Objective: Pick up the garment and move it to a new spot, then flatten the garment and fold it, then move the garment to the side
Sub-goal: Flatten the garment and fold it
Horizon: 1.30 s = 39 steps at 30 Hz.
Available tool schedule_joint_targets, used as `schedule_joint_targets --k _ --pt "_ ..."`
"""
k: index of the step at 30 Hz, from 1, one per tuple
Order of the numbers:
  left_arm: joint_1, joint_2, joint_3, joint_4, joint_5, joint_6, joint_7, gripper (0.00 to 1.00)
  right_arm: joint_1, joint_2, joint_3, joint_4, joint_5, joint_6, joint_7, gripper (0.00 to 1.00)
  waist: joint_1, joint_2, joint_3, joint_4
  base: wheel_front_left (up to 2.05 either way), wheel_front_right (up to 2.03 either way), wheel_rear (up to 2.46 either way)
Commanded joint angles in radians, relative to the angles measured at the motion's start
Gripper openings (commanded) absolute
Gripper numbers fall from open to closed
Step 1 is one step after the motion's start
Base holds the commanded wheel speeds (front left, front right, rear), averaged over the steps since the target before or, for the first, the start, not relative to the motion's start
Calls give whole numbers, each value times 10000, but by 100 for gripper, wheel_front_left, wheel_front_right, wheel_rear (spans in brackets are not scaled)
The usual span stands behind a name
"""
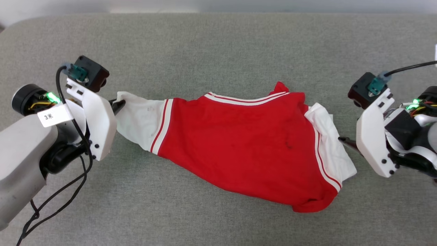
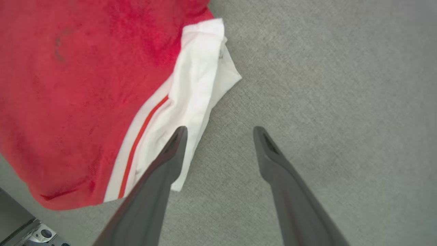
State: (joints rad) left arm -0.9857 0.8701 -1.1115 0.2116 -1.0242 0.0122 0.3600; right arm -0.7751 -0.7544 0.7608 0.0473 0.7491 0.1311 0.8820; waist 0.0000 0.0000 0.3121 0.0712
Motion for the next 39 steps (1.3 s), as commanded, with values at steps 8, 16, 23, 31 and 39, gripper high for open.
schedule_joint_targets --k 8,16,23,31,39 --pt "-331 -228 61 -97 197 75 -143 0 -312 943 1465 2130 413 -4 -583 100 0 0 798 356 0 0 0" --pt "-186 -384 10 219 143 -40 -314 0 -392 1129 2790 2982 549 7 -2096 0 0 0 689 325 0 0 0" --pt "-35 -324 95 304 217 -46 -816 0 -1166 555 2575 2893 905 -8 -4202 0 0 0 -317 113 0 0 0" --pt "-168 7 463 -463 364 250 -1527 0 -1183 -563 2004 2244 1383 -7 -5639 0 0 0 -1233 -102 0 0 0" --pt "-892 160 1042 -1219 623 633 -1947 0 -1719 -1159 860 1489 1150 -7 -6088 0 0 0 -1334 -236 0 0 0"
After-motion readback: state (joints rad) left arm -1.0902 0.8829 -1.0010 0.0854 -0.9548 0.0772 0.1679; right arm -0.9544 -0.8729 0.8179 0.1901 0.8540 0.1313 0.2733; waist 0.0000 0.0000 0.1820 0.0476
